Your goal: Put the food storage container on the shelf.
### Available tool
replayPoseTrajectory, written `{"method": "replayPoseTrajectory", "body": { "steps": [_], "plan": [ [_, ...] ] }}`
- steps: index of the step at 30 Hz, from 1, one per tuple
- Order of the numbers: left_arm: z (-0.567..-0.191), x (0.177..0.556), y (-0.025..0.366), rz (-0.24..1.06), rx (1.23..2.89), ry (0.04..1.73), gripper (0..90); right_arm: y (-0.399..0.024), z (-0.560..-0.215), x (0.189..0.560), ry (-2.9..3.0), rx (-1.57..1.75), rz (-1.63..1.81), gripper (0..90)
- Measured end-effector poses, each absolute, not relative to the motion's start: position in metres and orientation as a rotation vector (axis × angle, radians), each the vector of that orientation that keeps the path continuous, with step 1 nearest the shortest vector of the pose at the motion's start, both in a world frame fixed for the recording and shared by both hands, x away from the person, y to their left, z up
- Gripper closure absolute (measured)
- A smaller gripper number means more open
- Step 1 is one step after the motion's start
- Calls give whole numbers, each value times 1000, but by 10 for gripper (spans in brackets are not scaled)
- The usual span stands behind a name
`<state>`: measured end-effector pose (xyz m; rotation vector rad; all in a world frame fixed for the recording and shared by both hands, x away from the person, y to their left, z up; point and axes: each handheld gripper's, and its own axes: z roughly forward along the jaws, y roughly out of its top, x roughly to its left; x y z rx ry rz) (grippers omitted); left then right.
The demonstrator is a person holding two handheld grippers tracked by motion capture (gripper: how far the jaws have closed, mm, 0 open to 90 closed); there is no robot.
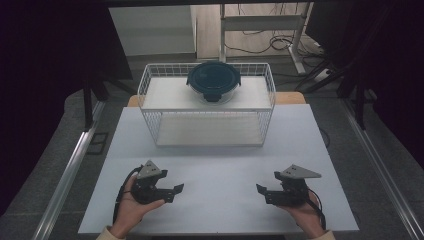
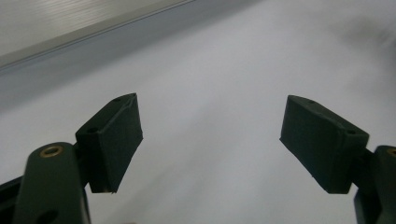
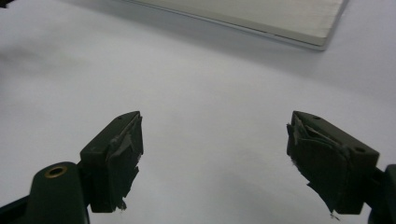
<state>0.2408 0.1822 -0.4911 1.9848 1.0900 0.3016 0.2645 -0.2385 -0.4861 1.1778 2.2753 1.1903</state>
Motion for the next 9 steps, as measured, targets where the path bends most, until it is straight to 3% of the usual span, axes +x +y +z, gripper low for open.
{"method": "replayPoseTrajectory", "body": {
  "steps": [9],
  "plan": [
    [-494, 238, 191, 348, 1925, 1117, 205, -241, -485, 265, 2249, 1136, 1236, 183]
  ]
}}
